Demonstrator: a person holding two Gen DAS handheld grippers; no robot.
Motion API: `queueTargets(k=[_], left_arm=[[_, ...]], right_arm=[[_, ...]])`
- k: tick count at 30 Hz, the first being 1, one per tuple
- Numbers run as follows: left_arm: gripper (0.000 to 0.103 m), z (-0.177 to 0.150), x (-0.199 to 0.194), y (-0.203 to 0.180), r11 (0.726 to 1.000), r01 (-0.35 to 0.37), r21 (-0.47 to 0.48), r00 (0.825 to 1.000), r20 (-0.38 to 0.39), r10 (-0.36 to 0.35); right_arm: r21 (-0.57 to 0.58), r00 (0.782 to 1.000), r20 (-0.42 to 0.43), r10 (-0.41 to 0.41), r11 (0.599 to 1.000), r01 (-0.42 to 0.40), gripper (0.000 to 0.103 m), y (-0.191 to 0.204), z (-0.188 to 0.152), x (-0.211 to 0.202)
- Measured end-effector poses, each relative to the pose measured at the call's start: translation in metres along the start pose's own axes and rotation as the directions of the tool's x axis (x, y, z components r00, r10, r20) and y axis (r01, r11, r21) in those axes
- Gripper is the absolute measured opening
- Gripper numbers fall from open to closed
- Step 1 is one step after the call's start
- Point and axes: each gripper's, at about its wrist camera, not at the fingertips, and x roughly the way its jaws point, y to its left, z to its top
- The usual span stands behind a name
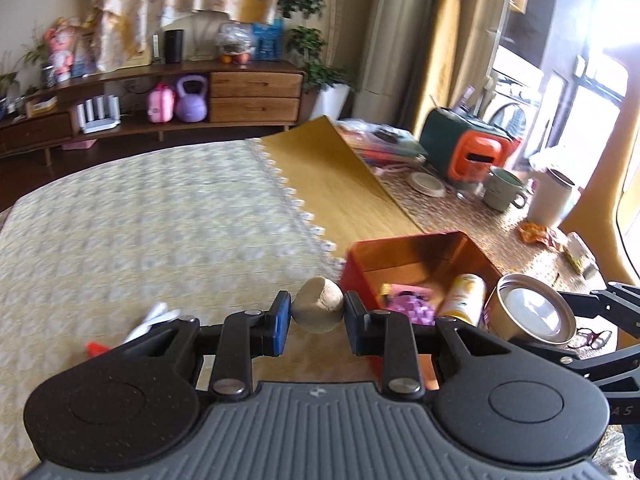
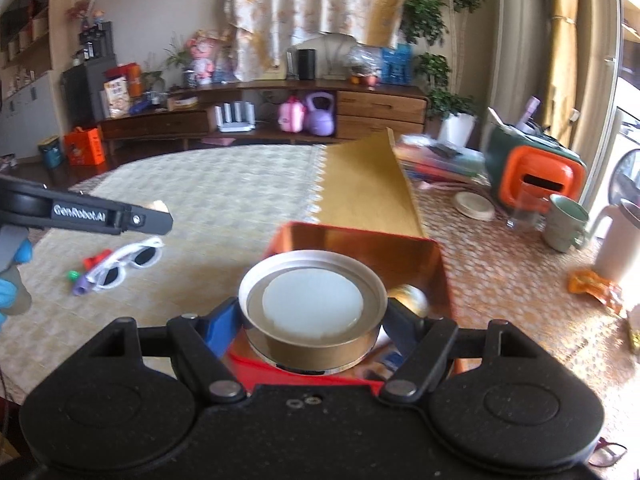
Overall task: Organize rigid objects
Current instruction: 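Carry the white ball and gold-rimmed lid over the red tin with both grippers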
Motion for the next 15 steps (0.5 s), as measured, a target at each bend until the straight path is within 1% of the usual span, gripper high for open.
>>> queueTargets(k=[6, 12, 15], left_arm=[[0.028, 0.007, 0.032, -0.035, 0.999, 0.036, 0.035, 0.998, -0.049, -0.035], [0.028, 0.014, 0.064, -0.068, 0.993, 0.054, 0.11, 0.995, -0.088, -0.044], [0.028, 0.018, 0.081, -0.083, 0.985, 0.056, 0.163, 0.994, -0.099, -0.04]], right_arm=[[0.035, 0.998, -0.025, -0.049, 0.998, 0.05, 0.076, -0.028, -0.011, 0.007], [0.046, 0.997, -0.035, -0.063, 0.997, 0.065, 0.076, -0.044, -0.017, 0.014], [0.047, 0.997, -0.038, -0.062, 0.997, 0.064, 0.076, -0.049, -0.019, 0.018]])
